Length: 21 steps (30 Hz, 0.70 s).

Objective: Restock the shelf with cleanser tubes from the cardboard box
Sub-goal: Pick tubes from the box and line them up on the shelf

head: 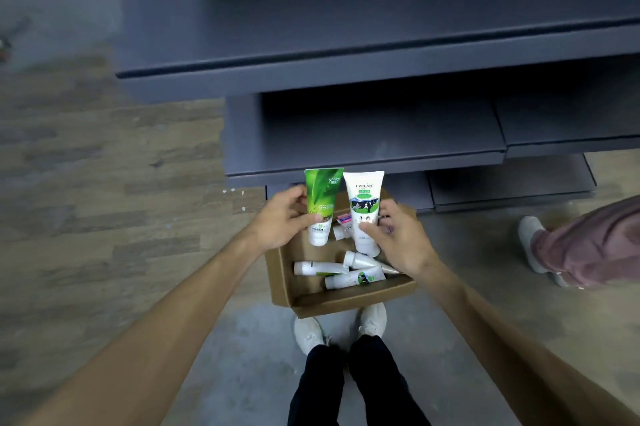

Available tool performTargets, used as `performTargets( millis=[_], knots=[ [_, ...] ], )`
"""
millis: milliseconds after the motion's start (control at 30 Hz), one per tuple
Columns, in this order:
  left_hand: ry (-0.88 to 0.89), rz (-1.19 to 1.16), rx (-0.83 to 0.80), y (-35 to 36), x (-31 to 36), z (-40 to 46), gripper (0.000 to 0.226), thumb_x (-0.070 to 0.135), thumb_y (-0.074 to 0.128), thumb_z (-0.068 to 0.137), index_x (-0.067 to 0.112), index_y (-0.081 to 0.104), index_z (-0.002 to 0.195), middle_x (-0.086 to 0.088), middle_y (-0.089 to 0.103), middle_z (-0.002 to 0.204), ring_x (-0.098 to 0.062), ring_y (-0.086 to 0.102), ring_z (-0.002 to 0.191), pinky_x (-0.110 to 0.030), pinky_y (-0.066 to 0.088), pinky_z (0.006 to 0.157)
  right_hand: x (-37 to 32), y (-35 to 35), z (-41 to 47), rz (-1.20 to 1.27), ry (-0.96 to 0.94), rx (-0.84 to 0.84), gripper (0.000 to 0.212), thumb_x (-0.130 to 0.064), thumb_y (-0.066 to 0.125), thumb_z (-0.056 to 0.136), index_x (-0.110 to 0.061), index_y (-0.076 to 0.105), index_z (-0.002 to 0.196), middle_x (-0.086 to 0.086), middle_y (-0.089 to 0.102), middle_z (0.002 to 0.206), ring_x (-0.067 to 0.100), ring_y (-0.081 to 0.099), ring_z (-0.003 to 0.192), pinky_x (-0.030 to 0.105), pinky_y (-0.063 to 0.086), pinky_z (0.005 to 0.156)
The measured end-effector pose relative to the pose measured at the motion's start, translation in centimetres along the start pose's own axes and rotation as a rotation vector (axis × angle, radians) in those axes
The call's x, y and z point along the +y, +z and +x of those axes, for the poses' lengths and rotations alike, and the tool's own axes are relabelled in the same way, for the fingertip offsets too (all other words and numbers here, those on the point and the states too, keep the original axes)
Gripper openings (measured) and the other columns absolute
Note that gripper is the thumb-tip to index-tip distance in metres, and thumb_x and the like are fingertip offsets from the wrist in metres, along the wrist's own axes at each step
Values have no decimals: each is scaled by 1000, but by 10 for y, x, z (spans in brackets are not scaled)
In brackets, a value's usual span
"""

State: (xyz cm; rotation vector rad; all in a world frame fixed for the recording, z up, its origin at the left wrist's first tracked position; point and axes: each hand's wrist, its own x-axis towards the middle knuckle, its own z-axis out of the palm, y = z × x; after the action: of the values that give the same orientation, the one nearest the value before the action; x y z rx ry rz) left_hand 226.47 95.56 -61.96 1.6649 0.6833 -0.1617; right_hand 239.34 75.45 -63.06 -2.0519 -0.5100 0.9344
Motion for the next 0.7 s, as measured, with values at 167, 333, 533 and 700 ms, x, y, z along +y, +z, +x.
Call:
performTargets(
  millis=[167, 333, 533, 700],
  knots=[
    [124, 6, 45, -26, 94, -29, 38, 1, 69, 87, 5, 58, 124, -21, 61, 110, -18, 64, 92, -43, 58, 87, -77, -37, -31, -37, -95, 112, 22, -33, 68, 89, -29, 58, 107, -16, 70, 102, -5, 64, 91, 21, 52, 81],
    [331, 133, 69, -54, 164, -59, 43, 10, 71, 86, 25, 58, 123, -7, 69, 110, -21, 66, 104, -43, 55, 94, -155, -66, -63, 12, -268, 195, 24, -23, 69, 91, -14, 58, 110, -7, 71, 102, 0, 64, 87, 5, 45, 69],
    [447, 192, 143, -81, 212, -90, 45, 15, 71, 85, 19, 55, 127, -11, 68, 113, -28, 66, 106, -45, 56, 91, -216, -91, -81, 13, -386, 280, 24, -25, 67, 92, -18, 57, 113, -11, 65, 105, -9, 58, 91, 3, 43, 68],
    [458, 252, 213, -95, 240, -100, 37, 13, 67, 90, 23, 55, 123, -1, 68, 104, -25, 69, 97, -42, 58, 85, -248, -109, -73, -2, -441, 285, 28, -30, 65, 93, -21, 56, 118, -13, 65, 108, -5, 60, 95, 9, 44, 72]
  ],
)
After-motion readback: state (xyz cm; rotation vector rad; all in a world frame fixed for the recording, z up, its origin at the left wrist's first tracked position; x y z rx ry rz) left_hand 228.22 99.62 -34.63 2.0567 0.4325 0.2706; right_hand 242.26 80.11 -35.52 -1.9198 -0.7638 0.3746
